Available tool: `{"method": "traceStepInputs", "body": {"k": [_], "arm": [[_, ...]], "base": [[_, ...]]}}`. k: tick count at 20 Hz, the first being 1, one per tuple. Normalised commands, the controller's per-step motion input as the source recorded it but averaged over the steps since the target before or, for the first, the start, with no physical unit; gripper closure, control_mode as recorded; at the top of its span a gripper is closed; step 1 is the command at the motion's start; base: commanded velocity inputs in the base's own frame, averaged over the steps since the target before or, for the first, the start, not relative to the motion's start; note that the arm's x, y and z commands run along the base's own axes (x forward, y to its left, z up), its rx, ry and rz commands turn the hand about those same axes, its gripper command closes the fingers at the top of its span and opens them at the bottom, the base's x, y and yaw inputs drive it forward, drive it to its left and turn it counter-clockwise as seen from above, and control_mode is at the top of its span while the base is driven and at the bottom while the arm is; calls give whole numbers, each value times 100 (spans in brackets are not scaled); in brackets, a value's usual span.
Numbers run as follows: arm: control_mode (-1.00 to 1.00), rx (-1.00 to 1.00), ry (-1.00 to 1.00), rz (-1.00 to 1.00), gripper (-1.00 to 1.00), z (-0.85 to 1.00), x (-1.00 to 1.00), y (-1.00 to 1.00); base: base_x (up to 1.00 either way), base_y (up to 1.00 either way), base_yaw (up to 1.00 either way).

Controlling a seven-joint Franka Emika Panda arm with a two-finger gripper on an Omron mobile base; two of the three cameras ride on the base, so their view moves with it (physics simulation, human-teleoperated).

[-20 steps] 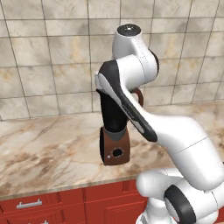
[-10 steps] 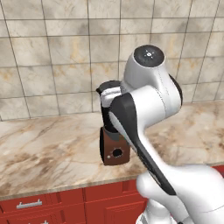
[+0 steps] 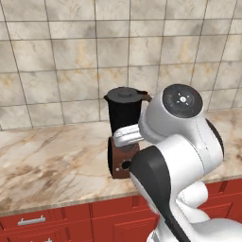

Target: Grab the garlic and lime from the fridge, place them in the blender, close the lid, and turn on the blender to create a marinade.

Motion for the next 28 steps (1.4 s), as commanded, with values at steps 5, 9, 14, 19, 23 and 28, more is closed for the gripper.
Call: {"method": "traceStepInputs", "body": {"k": [5,9,14,19,23,28], "arm": [[-100,-17,16,11,100,-42,-13,38],[-100,-24,18,13,100,-34,0,14],[-100,-26,18,19,100,-30,1,0],[-100,-11,13,18,100,-8,1,0],[-100,-15,12,18,100,-30,5,0],[-100,-20,4,16,100,-56,15,0]], "base": [[0,0,0],[0,0,0],[0,0,0],[0,0,0],[0,0,0],[0,0,0]]}}
